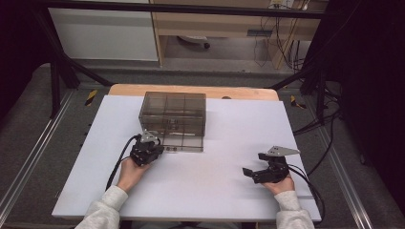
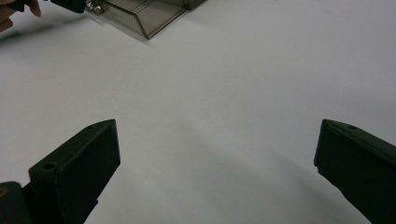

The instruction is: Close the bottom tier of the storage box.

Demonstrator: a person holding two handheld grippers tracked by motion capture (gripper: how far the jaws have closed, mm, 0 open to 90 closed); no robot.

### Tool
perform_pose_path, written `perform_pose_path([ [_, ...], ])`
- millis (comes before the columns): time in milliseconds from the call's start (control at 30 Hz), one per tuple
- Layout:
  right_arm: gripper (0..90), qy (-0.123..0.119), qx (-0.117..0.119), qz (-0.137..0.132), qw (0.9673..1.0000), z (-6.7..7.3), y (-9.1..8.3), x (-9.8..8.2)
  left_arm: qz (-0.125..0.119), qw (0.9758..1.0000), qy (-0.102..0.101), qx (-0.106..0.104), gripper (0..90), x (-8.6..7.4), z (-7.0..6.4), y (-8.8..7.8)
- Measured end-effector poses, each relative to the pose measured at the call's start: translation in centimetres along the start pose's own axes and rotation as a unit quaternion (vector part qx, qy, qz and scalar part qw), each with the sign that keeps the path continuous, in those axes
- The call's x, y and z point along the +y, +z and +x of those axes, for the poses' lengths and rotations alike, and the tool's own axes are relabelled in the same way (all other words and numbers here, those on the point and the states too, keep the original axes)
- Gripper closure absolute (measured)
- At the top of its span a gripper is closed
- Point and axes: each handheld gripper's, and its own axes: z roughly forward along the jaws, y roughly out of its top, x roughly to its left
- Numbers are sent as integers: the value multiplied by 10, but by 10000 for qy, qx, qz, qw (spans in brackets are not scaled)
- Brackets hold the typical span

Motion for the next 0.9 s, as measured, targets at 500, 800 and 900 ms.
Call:
perform_pose_path([
  [500,9,-7,1,9,10000,0,0,0,-33,10000,-40,53,894,2,-1,3],
  [800,10,2,1,-5,10000,0,0,0,-95,9999,-59,120,893,3,0,5],
  [900,9,-3,8,0,10000,0,0,0,-105,9998,-49,137,893,3,0,5],
])
